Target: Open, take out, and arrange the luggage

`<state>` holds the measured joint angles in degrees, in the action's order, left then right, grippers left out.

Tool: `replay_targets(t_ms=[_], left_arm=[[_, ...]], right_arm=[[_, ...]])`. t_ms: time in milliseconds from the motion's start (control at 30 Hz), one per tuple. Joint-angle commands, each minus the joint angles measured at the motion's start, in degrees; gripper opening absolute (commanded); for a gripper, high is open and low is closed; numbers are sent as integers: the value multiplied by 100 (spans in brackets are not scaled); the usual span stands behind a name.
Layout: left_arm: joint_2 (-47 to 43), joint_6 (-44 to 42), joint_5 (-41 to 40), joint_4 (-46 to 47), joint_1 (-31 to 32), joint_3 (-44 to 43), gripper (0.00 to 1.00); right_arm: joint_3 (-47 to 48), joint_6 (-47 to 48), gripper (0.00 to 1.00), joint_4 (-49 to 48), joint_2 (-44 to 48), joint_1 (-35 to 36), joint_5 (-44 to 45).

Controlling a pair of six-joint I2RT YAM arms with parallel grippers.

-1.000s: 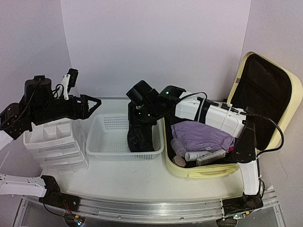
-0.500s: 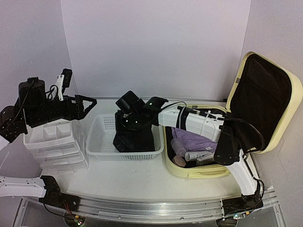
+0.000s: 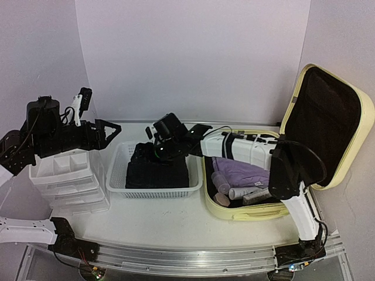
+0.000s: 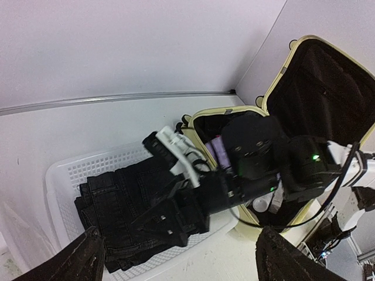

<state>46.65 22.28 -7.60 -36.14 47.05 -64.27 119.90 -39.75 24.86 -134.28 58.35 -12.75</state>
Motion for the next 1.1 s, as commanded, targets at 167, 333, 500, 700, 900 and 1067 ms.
replay_targets(t_ms=[167,333,500,700,900,1067], left_arm=[[573,124,215,67,-11,-6,91],[1118,166,324,134,-7,-192,92],[1965,310,673,336,-11,-534,92],[2919,608,1204,617,6,-907,92],[3254,731,1205,642,6,-1008,92],[3354,730,1151,635,5,-1030,92]], right_arm=[[-2099,1982,98,1625,3068,-183,1794],[-3537,2019,98,2362,4221,-317,3362],[-4533,1486,98,2431,4712,-1048,3156],[-4116,1358,88,2646,4007,-1436,2994],[-3344,1308,57,2677,2923,-1621,2485],[-2779,1256,42,2519,2120,-1758,1970]])
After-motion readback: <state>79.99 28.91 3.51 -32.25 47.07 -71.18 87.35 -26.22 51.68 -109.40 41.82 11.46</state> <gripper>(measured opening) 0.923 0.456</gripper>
